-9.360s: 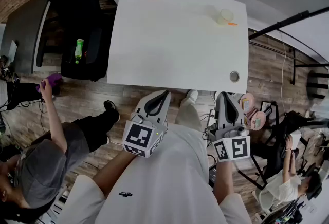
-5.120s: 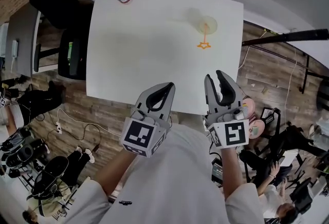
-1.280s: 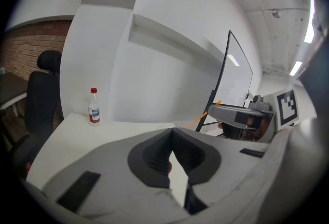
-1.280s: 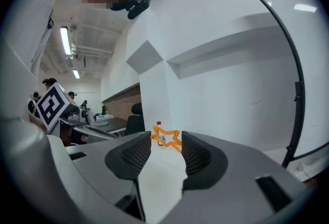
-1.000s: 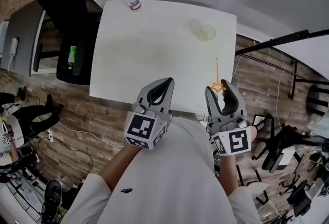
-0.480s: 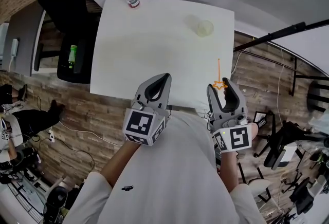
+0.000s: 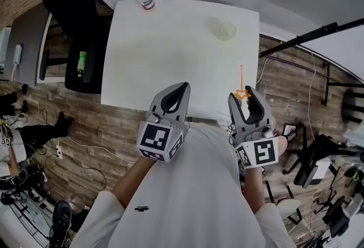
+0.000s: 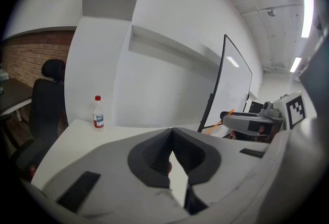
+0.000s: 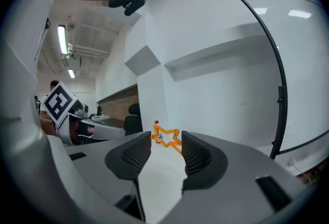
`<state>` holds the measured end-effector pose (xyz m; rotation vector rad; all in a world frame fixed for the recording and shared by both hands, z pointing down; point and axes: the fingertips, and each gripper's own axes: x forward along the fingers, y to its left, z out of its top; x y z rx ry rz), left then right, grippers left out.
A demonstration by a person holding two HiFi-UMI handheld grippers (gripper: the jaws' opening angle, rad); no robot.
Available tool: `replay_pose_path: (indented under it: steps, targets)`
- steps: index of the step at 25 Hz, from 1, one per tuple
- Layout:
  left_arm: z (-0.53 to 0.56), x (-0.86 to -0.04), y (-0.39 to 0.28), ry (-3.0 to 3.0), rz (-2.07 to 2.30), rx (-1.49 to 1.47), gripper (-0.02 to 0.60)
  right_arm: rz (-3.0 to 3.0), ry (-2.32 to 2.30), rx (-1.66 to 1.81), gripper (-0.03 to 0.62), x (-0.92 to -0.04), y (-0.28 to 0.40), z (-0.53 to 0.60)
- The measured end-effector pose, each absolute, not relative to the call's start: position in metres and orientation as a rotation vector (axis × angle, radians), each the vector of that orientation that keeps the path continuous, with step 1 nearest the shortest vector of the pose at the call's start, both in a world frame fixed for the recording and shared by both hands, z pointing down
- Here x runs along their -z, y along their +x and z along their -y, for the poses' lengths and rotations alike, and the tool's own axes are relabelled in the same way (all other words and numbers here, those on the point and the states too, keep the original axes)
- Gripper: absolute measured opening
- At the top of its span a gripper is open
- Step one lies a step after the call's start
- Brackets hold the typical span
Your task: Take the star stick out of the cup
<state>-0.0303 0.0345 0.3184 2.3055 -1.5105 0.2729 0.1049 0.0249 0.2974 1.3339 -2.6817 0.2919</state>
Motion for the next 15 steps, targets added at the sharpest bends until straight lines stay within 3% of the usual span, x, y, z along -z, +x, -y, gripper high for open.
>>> replay_pose_path:
  steps: [15]
  targets:
    - [-0.025,-0.322,-0.021,2.320,1.478,-0.292,0.003,2.675,1.337,-0.295,0.187,-0.301,0.105,-0.013]
